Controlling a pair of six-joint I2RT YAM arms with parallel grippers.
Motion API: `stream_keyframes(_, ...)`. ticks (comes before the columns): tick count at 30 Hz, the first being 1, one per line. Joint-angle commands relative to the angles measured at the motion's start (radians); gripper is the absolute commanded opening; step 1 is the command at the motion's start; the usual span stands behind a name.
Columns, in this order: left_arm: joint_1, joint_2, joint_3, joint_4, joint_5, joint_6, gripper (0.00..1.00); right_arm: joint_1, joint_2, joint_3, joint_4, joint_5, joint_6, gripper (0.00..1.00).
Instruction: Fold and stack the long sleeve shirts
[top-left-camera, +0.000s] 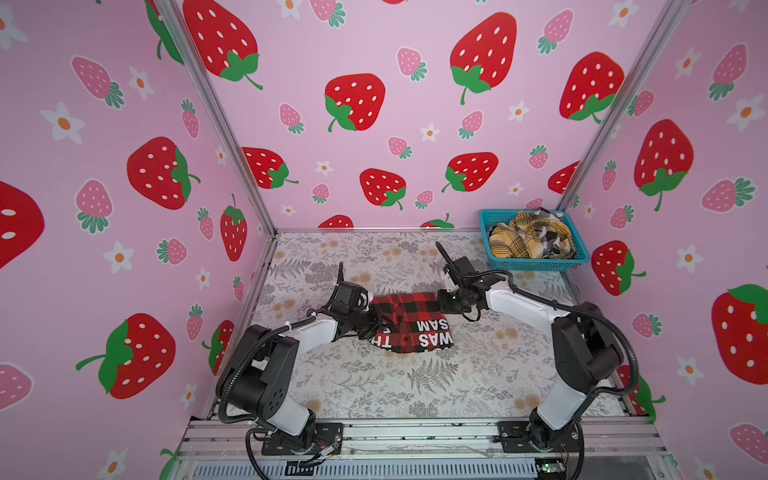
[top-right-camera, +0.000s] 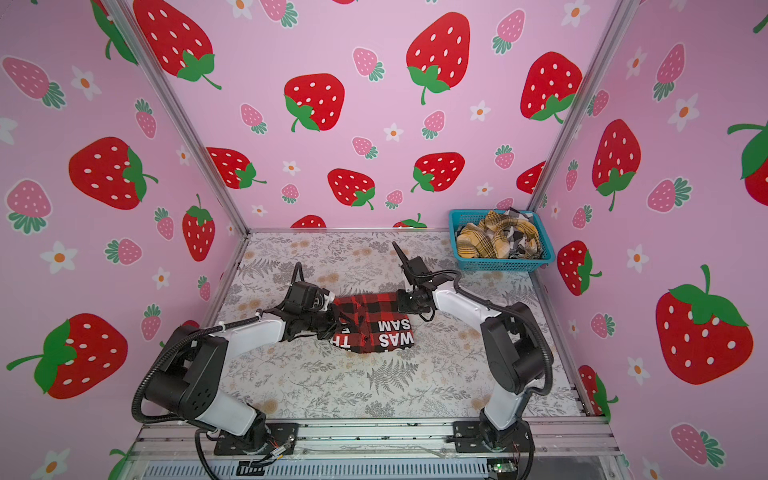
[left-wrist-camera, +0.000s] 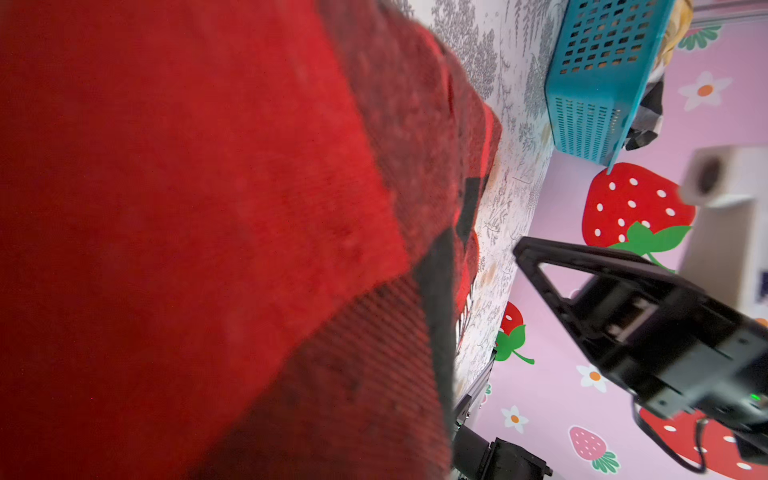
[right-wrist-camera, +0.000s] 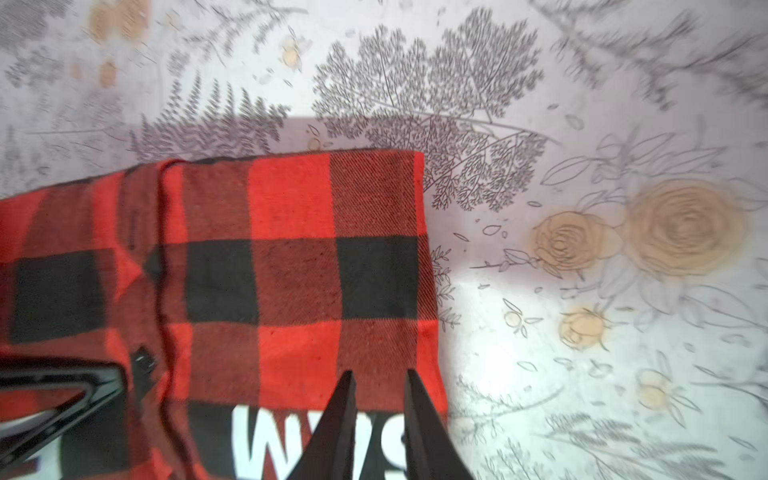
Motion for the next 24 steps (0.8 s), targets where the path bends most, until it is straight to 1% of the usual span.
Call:
stream_keyframes(1, 0.022, -0.004, 0.068, -0.103, -0.017, 0.067, 0.0, -0.006, -0.095, -0.034, -0.065, 0.054, -0.007, 0.24)
stream_keyframes(7, 0.052, -0.015, 0.115, -0.197, -0.019, 0.13, 0.0, -0.018, -0.267, -0.137, -0.072, 0.08, 0.029, 0.24)
stream_keyframes(10, 0.068, -0.025, 0.129, -0.231, -0.01, 0.147, 0.0, -0.024, -0.33, -0.182, -0.075, 0.094, 0.045, 0.24)
stream_keyframes(12, 0.082, -0.051, 0.169, -0.312, -0.026, 0.18, 0.0, -0.027, -0.357, -0.2, -0.082, 0.094, 0.052, 0.24)
stream_keyframes(13, 0.09, -0.073, 0.201, -0.384, -0.058, 0.21, 0.0, -0.029, -0.366, -0.207, -0.085, 0.096, 0.053, 0.24)
stream_keyframes(15, 0.112, -0.108, 0.296, -0.563, -0.15, 0.282, 0.0, -0.029, -0.382, -0.216, -0.085, 0.096, 0.058, 0.24)
stream_keyframes(18, 0.128, -0.147, 0.484, -0.84, -0.344, 0.405, 0.0, -0.032, -0.394, -0.224, -0.058, 0.09, 0.068, 0.24)
stream_keyframes(22, 0.129, -0.135, 0.764, -1.155, -0.68, 0.536, 0.0, -0.035, -0.389, -0.218, -0.013, 0.079, 0.088, 0.24)
stream_keyframes(24, 0.123, -0.108, 0.876, -1.268, -0.835, 0.575, 0.0, -0.039, -0.393, -0.22, 0.004, 0.081, 0.098, 0.24)
